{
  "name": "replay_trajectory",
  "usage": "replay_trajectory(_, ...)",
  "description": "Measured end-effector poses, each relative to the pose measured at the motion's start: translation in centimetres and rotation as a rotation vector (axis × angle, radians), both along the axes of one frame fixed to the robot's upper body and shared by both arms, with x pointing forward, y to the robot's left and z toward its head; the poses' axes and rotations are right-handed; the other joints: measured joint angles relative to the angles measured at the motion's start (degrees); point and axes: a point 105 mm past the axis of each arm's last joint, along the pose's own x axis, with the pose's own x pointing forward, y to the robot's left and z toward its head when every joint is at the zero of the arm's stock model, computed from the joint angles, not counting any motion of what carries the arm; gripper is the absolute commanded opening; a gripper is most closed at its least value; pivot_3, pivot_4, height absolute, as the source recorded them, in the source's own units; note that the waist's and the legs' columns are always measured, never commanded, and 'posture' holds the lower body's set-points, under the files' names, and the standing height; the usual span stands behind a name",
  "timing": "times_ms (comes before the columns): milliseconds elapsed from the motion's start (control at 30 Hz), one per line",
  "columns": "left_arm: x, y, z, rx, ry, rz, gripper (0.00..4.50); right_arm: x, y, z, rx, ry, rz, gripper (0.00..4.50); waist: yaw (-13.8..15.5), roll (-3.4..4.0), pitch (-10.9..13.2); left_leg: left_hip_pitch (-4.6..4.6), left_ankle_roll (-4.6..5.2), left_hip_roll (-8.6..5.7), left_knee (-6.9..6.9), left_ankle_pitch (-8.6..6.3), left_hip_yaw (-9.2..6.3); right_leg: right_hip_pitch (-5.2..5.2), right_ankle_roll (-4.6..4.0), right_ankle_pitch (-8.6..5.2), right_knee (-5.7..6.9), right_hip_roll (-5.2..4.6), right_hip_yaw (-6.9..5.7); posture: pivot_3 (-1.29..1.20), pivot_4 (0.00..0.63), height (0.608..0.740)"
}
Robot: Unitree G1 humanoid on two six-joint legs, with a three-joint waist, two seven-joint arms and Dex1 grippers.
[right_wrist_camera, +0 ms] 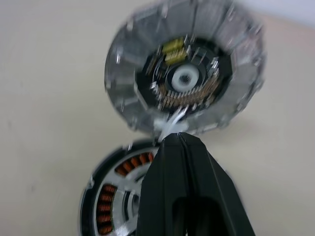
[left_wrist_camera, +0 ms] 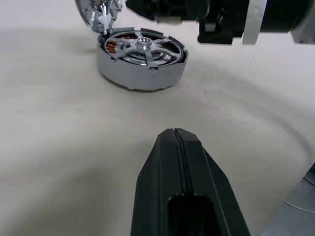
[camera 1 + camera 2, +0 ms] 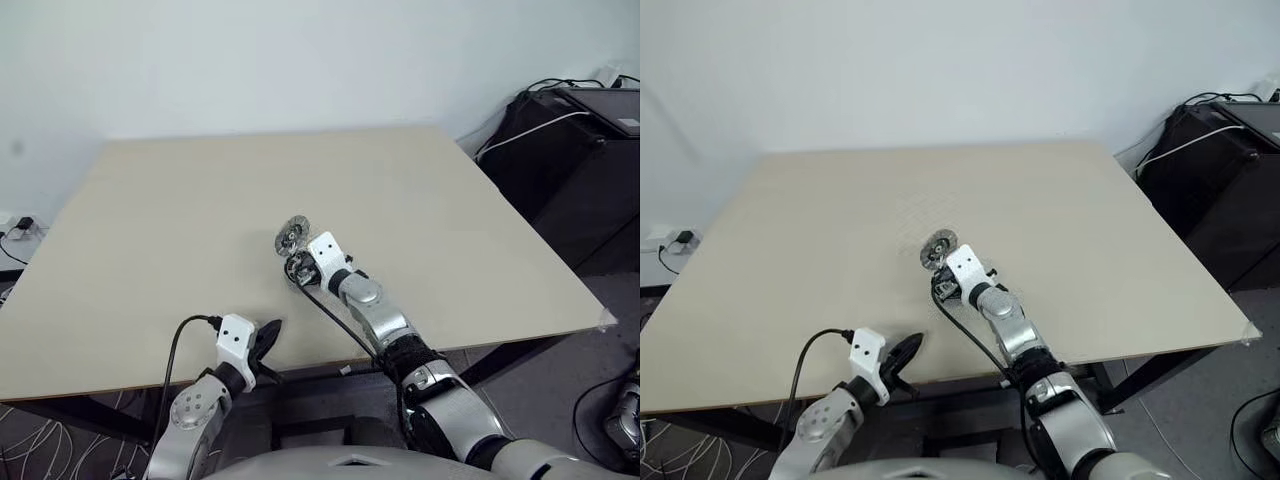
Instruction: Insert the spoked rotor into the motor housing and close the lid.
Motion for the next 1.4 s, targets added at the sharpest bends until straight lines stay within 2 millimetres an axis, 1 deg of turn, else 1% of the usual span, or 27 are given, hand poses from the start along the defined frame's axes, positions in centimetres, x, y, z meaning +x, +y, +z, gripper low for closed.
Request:
replay_trajectory(33,0.0,0.0,0.0,0.000,0.002,0.001,0.00,-0.1,-0.1,-0.5,-0.013,0.014,0.005,0.03,-0.01,0.00,0.00,-0.01,0.00,0.00,0.00,0.00,0.00,-0.01,0.00,0.00,0.00,0.00,0.00,0.00,0.000,0.740)
replay_trajectory(200,-0.1,0.0,-0.1,-0.001,0.004,0.002,0.00,-0.1,0.0,-0.4,-0.030,0.025,0.023,0.03,-0.06,0.02,-0.04,0.08,-0.07,0.02,0.00,-0.04,0.00,0.05,0.00,0.00,0.03,0.01,0.01,0.00,0.000,0.740)
replay_trajectory(267,-0.1,0.0,-0.1,-0.002,0.005,0.002,0.00,-0.2,0.0,-0.3,-0.031,0.027,0.035,0.03,-0.03,0.02,-0.03,0.07,-0.07,0.02,0.00,-0.04,0.00,0.04,0.00,0.00,0.04,-0.01,0.00,0.00,0.000,0.740)
replay_trajectory(333,-0.1,0.0,-0.1,-0.003,0.004,0.003,0.00,-0.4,-0.1,0.2,-0.031,0.007,0.071,0.03,0.00,0.04,-0.01,0.03,-0.06,0.01,0.00,-0.04,0.00,0.01,0.01,0.00,0.02,-0.02,0.00,0.00,0.000,0.740)
replay_trajectory(467,0.0,-0.1,0.0,-0.005,0.000,0.001,0.00,-1.3,0.3,4.1,-0.094,-0.143,0.275,0.03,0.03,0.06,0.01,-0.04,0.06,0.01,0.00,0.03,-0.01,-0.04,0.01,0.00,-0.04,0.00,0.00,0.00,0.000,0.740)
replay_trajectory(500,0.0,-0.1,0.0,-0.005,-0.002,0.000,0.00,-1.6,0.4,4.9,-0.120,-0.168,0.324,0.20,0.06,0.06,0.01,-0.03,0.08,0.01,0.00,0.04,-0.01,-0.04,0.02,0.00,-0.04,0.00,0.00,0.00,0.000,0.740)
replay_trajectory(567,0.1,-0.2,0.1,-0.009,-0.003,0.000,0.00,-2.1,0.2,5.5,-0.175,-0.189,0.397,0.63,0.09,0.03,0.01,-0.01,0.08,0.02,0.01,0.05,-0.03,-0.02,0.01,0.00,-0.03,0.02,-0.02,0.00,0.000,0.740)
replay_trajectory(667,0.2,-0.5,0.2,-0.018,-0.006,-0.001,0.00,-2.6,-0.3,5.4,-0.285,-0.183,0.506,1.54,0.16,0.02,0.02,-0.01,0.07,0.01,0.04,0.04,-0.03,-0.01,0.01,0.00,-0.02,0.00,-0.04,0.00,0.000,0.740)
replay_trajectory(800,0.4,-0.8,0.1,-0.025,-0.005,-0.007,0.00,-2.8,-0.6,5.4,-0.401,-0.182,0.597,2.83,0.15,-0.01,0.03,-0.01,0.07,0.01,0.05,0.04,-0.03,-0.01,0.01,0.00,-0.04,-0.01,-0.03,0.00,0.000,0.740)
replay_trajectory(967,0.4,-1.0,0.1,-0.034,-0.004,-0.003,0.00,-3.4,-0.6,4.4,-0.541,-0.127,0.728,2.83,0.16,-0.01,0.04,-0.03,0.07,0.01,0.04,0.04,-0.04,-0.04,-0.01,-0.01,-0.06,-0.04,-0.03,0.00,0.000,0.740)
replay_trajectory(1100,0.4,-1.1,-0.1,-0.040,0.002,0.001,0.00,-3.5,-0.6,3.6,-0.633,-0.073,0.814,2.83,0.17,-0.02,0.05,-0.02,0.00,0.00,0.05,0.00,-0.05,-0.02,-0.01,-0.01,-0.04,-0.24,-0.05,0.00,0.000,0.740)
replay_trajectory(1200,0.4,-1.1,-0.1,-0.042,-0.003,0.005,0.00,-3.1,-0.9,3.1,-0.696,-0.038,0.843,2.83,0.19,-0.02,0.04,-0.02,-0.03,-0.01,0.05,-0.02,-0.05,-0.02,-0.01,-0.01,-0.05,-0.24,-0.06,0.00,0.000,0.740)
replay_trajectory(1400,0.3,-0.9,-0.1,-0.047,-0.013,0.027,0.00,-3.0,-1.6,1.2,-0.737,0.040,0.865,2.83,0.17,-0.02,0.05,-0.04,-0.06,-0.03,0.04,-0.04,-0.06,-0.02,-0.02,-0.01,-0.06,-0.30,-0.07,0.00,0.000,0.740)
